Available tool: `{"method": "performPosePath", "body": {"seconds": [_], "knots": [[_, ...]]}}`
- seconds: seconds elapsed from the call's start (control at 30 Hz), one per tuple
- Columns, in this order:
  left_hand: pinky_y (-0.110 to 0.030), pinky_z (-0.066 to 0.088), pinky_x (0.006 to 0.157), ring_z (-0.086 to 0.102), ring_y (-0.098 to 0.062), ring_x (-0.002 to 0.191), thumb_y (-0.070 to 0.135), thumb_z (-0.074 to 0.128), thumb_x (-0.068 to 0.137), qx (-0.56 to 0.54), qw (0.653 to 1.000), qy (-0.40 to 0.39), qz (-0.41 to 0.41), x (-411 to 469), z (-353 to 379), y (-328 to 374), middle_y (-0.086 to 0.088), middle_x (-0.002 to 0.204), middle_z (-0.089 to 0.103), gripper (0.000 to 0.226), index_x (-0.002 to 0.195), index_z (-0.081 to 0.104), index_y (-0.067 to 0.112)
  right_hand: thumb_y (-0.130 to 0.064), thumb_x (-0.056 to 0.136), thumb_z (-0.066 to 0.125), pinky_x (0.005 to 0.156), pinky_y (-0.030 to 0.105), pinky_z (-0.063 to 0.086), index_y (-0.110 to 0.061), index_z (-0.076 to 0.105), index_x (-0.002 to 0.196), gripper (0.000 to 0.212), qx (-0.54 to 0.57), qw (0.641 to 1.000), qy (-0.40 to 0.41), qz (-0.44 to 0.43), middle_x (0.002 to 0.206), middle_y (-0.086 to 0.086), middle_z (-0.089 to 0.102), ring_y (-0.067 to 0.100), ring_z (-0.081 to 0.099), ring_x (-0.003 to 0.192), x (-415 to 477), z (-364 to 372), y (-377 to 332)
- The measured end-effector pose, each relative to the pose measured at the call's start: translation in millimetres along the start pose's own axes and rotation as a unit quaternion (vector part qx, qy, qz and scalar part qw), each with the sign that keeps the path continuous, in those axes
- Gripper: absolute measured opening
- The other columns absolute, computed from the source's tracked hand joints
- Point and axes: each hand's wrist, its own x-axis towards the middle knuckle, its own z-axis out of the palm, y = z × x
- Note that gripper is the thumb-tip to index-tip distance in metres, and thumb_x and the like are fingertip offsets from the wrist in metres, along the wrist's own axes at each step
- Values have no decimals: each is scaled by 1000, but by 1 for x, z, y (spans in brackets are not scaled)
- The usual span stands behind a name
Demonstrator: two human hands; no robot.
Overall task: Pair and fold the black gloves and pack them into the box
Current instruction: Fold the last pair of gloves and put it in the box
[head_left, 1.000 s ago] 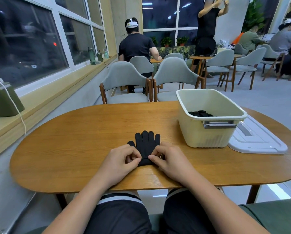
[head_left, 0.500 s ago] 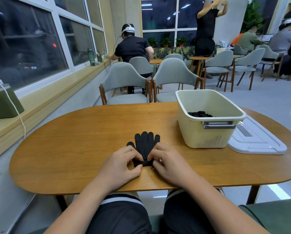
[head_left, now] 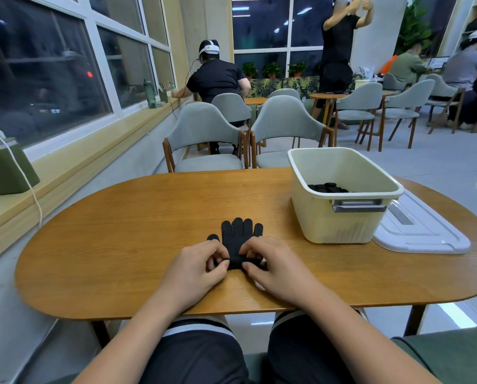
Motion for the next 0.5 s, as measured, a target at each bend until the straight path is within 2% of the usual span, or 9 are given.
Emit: {"method": "performPosePath", "body": {"seconds": [0.2,0.43,0.5], "knots": [[-34,55,71,64,-15,76,29,69,96,-16,1000,-2,-12,1,-1,1,15,86,67,13,98,66,41,-36,103,70,83,29,53,-37,70,108,4,51,998,9,37,99,-16,68,3,61,97,1,-2,1],[-31,54,73,64,-11,83,34,68,100,6,1000,-1,-18,3,-1,-1,18,90,64,11,93,68,43,-42,102,70,82,26,46,-34,76,100,11,39,996,31,68,91,-15,67,2,57,94,4,2,7],[-31,53,75,63,-9,86,36,67,101,17,1000,6,-19,3,-1,0,20,91,63,10,94,70,42,-42,102,70,82,21,44,-31,77,98,14,30,996,38,77,92,-16,62,1,54,95,4,2,7]]}}
